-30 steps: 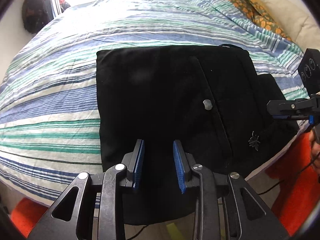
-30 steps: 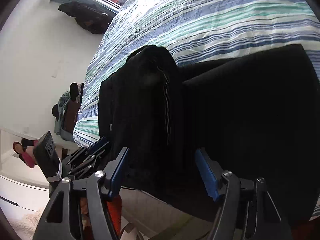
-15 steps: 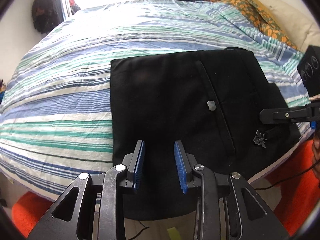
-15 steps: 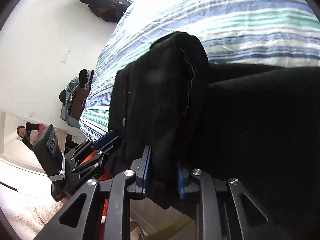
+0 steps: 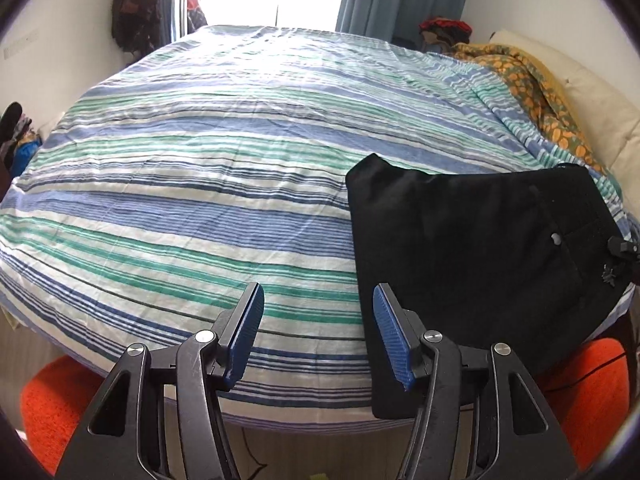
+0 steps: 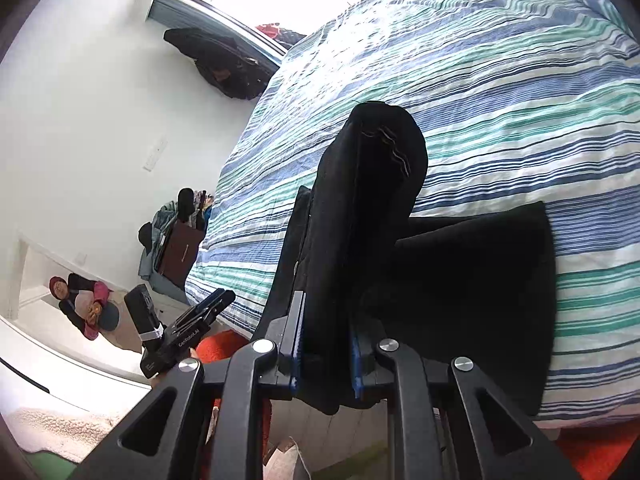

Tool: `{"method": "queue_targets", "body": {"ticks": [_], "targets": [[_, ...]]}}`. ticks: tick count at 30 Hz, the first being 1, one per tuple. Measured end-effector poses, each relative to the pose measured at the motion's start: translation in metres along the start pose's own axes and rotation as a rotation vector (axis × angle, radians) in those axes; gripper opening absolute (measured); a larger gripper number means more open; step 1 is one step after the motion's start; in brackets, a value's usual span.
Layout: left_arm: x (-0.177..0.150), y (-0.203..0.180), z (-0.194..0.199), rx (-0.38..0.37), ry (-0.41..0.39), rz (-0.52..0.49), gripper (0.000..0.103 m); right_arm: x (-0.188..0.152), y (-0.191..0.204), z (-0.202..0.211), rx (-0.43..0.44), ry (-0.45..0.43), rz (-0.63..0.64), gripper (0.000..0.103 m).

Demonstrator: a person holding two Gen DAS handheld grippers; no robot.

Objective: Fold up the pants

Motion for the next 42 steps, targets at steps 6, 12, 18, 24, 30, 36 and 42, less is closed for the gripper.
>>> {"method": "queue_targets", "body": {"ticks": [6,12,18,24,30,36,42], "targets": [[-0.003,-0.024,0.004,0.009,-0.012,-0.077,0.059,-0.010,-0.056,0.020,-0.061,-0.030,-0.099,0.019],[-0.012,-0.041,-0.007,0.017,0.044,-0.137,0.059,-0.028,-0.108,-0.012,-0.234,0.009,-0.160,0.022],[-0.015,-0.047,-0.006,0.015,0.060,-0.159,0.061,-0.014,-0.090,0.017,-0.354,-0.080,-0.065,0.039],[-0.013,-0.078,-0.012,-0.054,0.072,-0.199,0.069,-0.015,-0.026,0.030,-0.395,-0.219,0.193,0.039],[-0.028,-0.114,-0.045,-0.052,0.134,-0.322,0.070,-0.048,-0.033,-0.018,-0.423,-0.240,0.226,0.039],[-0.036,-0.108,-0.060,-0.059,0.180,-0.286,0.081,-0.047,-0.060,-0.038,-0.405,-0.151,0.158,0.044],[-0.041,-0.110,-0.060,-0.049,0.171,-0.305,0.083,-0.049,-0.060,-0.039,-0.413,-0.159,0.180,0.045]]}}
Point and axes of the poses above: each gripper's, at about its wrist camera, not at the fingertips, and z roughly against the way its jaws point, y to its left, x to its top, the point moved 3 cm from there along -z, roughly the way its jaws point, and after that the axes turned 5 degrees about -z, right-handed, at the moved point
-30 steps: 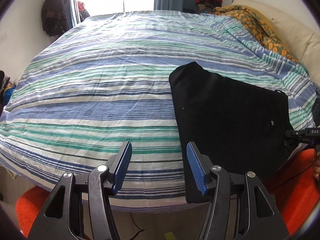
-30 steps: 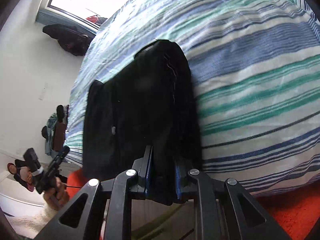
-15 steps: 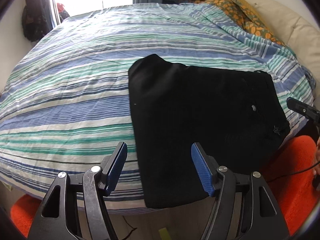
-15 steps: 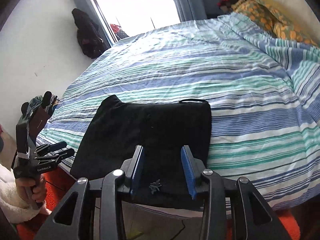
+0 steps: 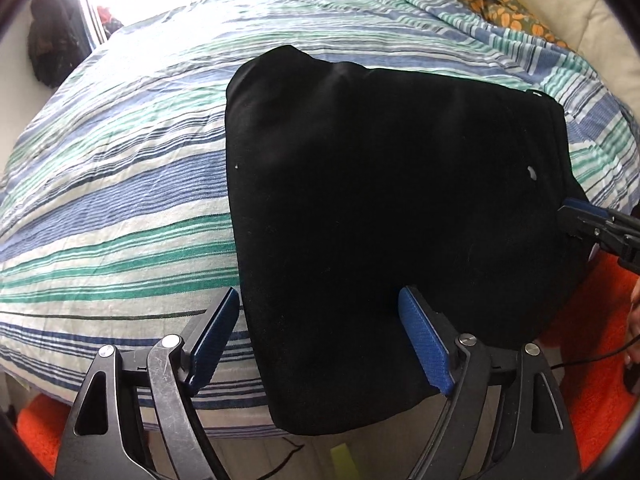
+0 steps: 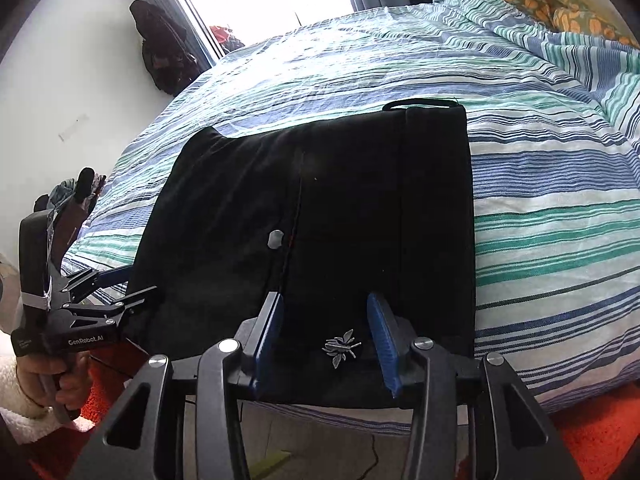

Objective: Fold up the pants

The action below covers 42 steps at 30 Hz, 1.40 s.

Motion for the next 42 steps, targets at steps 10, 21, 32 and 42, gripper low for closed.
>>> {"method": "queue_targets", "body": {"ticks": [10,21,32,42], "targets": [[-0.002,-0.005,-0.003,0.038,-0.012,-0.029,0.090,-0.002,-0.002,0.001,0.006,-0.001,0.008,0.045],[-0.006,0.003,0.018,0.029,-0.075,0.005,0.089,0.001,0.013,0.028,-0.018,-0.098,0.069,0.049],[-0.007,0.029,0.033,0.087,-0.109,0.079,0.088,0.001,0.028,0.039,-0.039,-0.143,0.158,0.075],[-0.012,0.032,0.045,0.124,-0.118,0.077,0.088,0.001,0.030,0.038,-0.065,-0.142,0.175,0.075]]}}
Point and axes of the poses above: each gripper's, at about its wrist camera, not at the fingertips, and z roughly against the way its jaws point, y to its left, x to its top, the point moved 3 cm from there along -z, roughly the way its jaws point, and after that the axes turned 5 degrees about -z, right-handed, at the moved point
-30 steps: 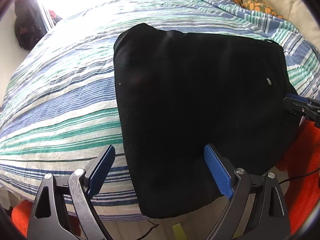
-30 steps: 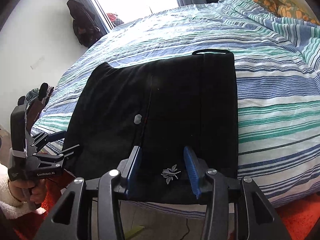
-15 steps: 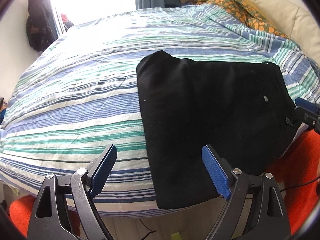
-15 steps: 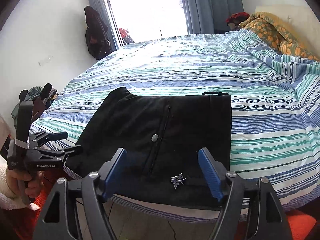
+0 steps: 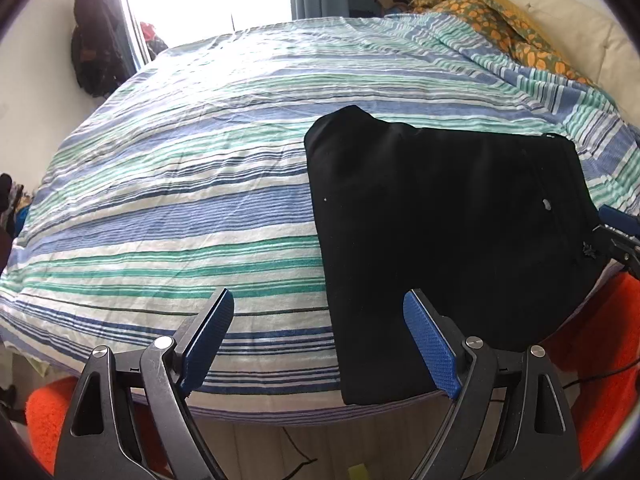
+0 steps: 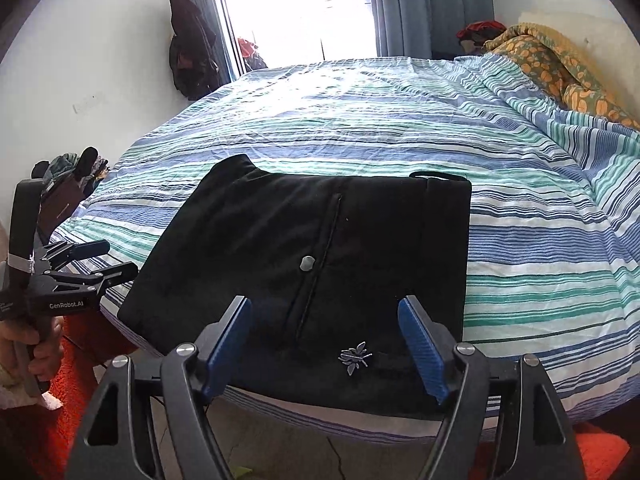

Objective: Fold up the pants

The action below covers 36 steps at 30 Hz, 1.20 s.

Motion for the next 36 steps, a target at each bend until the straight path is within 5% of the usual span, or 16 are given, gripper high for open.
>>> {"method": "queue_targets", "body": {"ticks": [14,20,26,30,36], "targets": [[-0.006,-0.021,0.029,0.045,-0.022,-0.099,0.088,0.005,-0.006,0.022,0.029,-0.063,-0.027,0.076],[-0.007,-0.013,0.048,0.043,-0.053,-0.164,0.092,0.009,-0.036,0.033,0.051,-0.118,-0.223,0.080],[0.007,0.015,0.028,-0.055,0.042,0.002,0.093,-0.004,-0.097,0.032,0.081,-0.113,-0.517,0.080],[0.004,0.042,0.004,-0.199,0.129,0.205,0.093,-0.015,-0.127,0.031,0.130,-0.099,-0.648,0.080],[0.010,0.046,-0.012,-0.285,0.157,0.214,0.093,-0.019,-0.143,0.023,0.236,-0.068,-0.727,0.080]]}}
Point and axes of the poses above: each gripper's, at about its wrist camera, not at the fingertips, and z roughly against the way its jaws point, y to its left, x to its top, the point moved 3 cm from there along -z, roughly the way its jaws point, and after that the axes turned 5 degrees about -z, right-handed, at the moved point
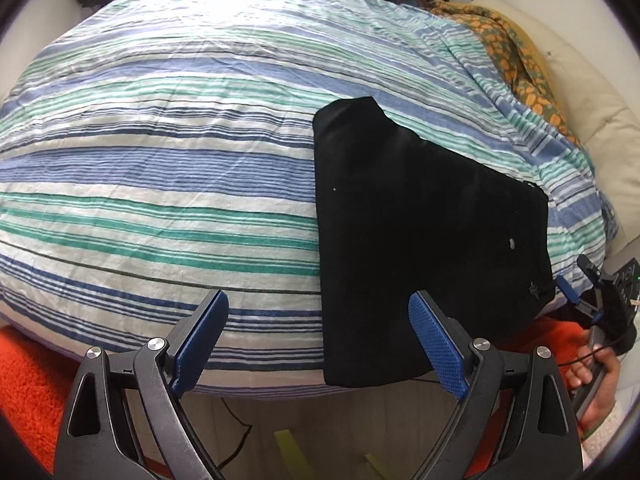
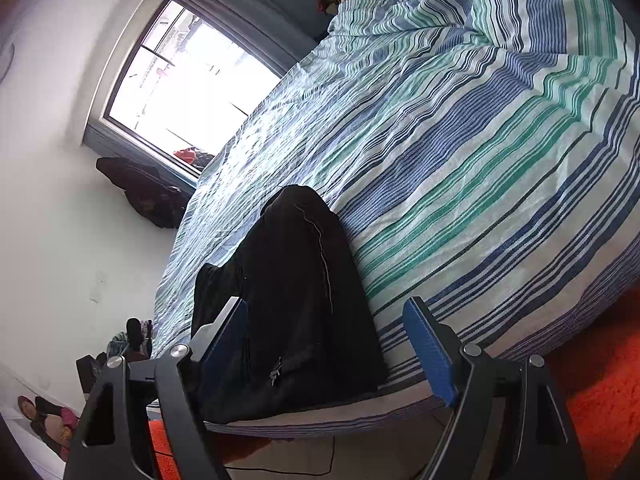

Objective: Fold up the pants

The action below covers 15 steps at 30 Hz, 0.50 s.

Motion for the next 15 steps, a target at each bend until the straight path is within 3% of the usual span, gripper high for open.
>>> {"method": "queue_targets", "body": {"ticks": [3,6,10,15], "targets": [[-0.001,-0.002,-0.011,-0.022,0.036,-0.001,0.093,0.001,-0.014,-0.004,0.032,0.020,-0.091,0.080],[-0.008,-0.006,-0.016,0.026,0.050,-0.024,0.093,-0.001,-0.022,-0.008,0.040,0.043,-0.156,0.080],[-0.008,-0.015,-0.012,0.127,0.016,-0.093,0.093,-0.003,-0.015,-0.010,0.014,0.051,-0.098,0.080],[-0.007,-0.014,-0.008,0.163,-0.008,-0.100,0.093,-0.008,-0.003,-0.015,-0.055,0.065,-0.003,0.080]]}}
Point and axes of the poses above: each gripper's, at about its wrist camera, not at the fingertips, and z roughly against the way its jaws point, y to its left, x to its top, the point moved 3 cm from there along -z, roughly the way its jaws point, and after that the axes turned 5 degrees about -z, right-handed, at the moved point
